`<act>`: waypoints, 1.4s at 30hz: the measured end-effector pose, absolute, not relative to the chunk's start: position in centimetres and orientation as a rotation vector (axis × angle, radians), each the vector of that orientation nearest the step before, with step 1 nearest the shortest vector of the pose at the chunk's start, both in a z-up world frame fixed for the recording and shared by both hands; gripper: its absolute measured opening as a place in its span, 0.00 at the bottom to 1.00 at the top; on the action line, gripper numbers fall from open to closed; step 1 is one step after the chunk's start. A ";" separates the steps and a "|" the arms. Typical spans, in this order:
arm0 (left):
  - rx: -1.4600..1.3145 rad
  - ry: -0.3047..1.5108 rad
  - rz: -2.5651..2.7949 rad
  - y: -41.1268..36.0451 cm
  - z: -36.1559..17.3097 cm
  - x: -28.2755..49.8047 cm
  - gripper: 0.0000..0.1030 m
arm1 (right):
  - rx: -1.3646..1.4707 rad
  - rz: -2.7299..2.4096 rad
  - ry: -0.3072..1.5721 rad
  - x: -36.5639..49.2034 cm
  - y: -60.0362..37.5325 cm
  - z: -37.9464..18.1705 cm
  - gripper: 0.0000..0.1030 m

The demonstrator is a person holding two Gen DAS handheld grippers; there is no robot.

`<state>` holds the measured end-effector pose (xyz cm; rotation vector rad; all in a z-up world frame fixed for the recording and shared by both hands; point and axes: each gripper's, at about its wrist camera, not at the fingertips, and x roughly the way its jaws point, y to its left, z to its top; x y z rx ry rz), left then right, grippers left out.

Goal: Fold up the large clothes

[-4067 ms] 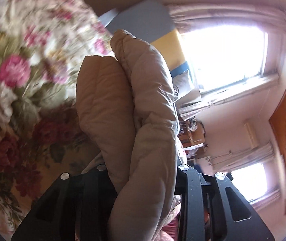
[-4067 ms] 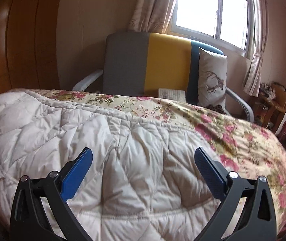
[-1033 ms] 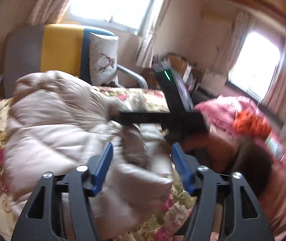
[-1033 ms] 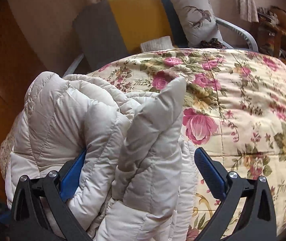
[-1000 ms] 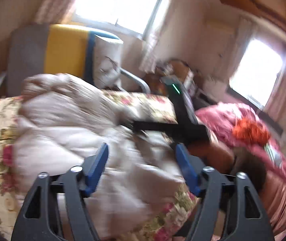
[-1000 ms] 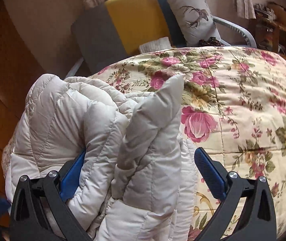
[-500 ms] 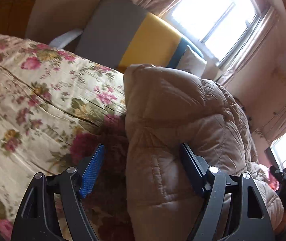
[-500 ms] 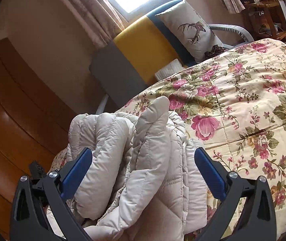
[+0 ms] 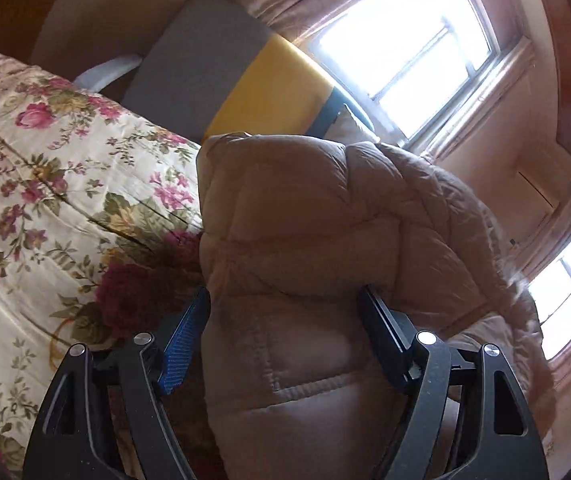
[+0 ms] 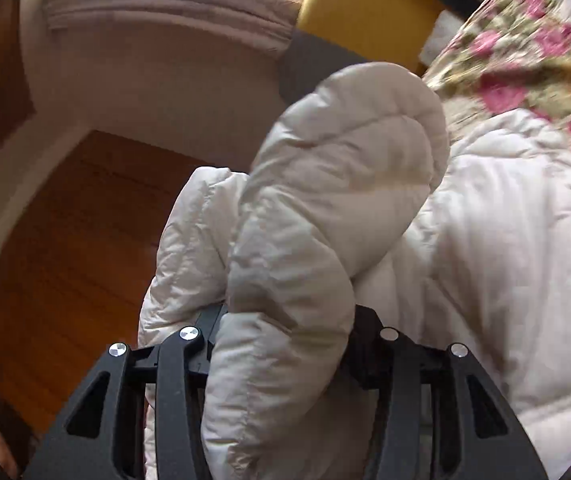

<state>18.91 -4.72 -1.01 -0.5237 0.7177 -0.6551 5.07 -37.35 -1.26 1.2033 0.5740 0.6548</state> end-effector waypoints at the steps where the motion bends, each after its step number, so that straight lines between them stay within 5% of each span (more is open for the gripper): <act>1: -0.529 0.721 -0.643 -4.6 -1.0 18.9 0.73 | 1.200 0.657 0.579 5.4 -37.4 -1.7 0.45; 5: -0.488 0.701 -0.666 -6.4 0.3 18.3 0.73 | 1.158 0.497 0.747 5.8 -39.3 -4.4 0.37; 8: -0.305 0.671 -0.654 -10.2 2.1 17.4 0.73 | 0.975 0.377 0.786 4.7 -40.0 -2.5 0.44; 12: -0.104 0.653 -0.640 -14.5 3.3 16.3 0.74 | 0.715 0.143 0.750 1.4 -41.3 0.5 0.84; 14: 0.000 0.641 -0.622 -16.3 3.2 15.6 0.74 | 0.646 -0.008 0.697 -1.2 -42.8 1.8 0.91; 20: 0.110 0.579 -0.588 -18.7 2.8 14.1 0.76 | 0.662 -0.141 0.596 -6.3 -44.7 6.3 0.81; 24: 0.159 0.559 -0.574 -19.8 3.1 13.3 0.77 | 0.640 0.064 0.699 -3.1 -42.1 7.6 0.80; 26: 0.188 0.545 -0.568 -20.0 3.2 13.2 0.76 | 0.585 0.095 0.755 -1.3 -40.0 7.3 0.42; 27: 0.202 0.537 -0.564 -20.1 3.2 13.3 0.76 | 0.521 0.076 0.781 -0.5 -38.8 7.4 0.31; 30: 0.245 0.516 -0.561 -20.5 3.8 13.0 0.78 | 0.351 0.042 0.696 -1.3 -35.9 8.9 0.18; 39: 0.440 0.522 -0.621 -26.0 2.1 12.2 0.88 | 0.513 -0.233 0.693 -5.0 -39.6 0.9 0.21; 42: 0.444 0.503 -0.606 -25.8 1.4 12.2 0.89 | 0.518 -0.284 0.700 -5.7 -40.7 2.3 0.50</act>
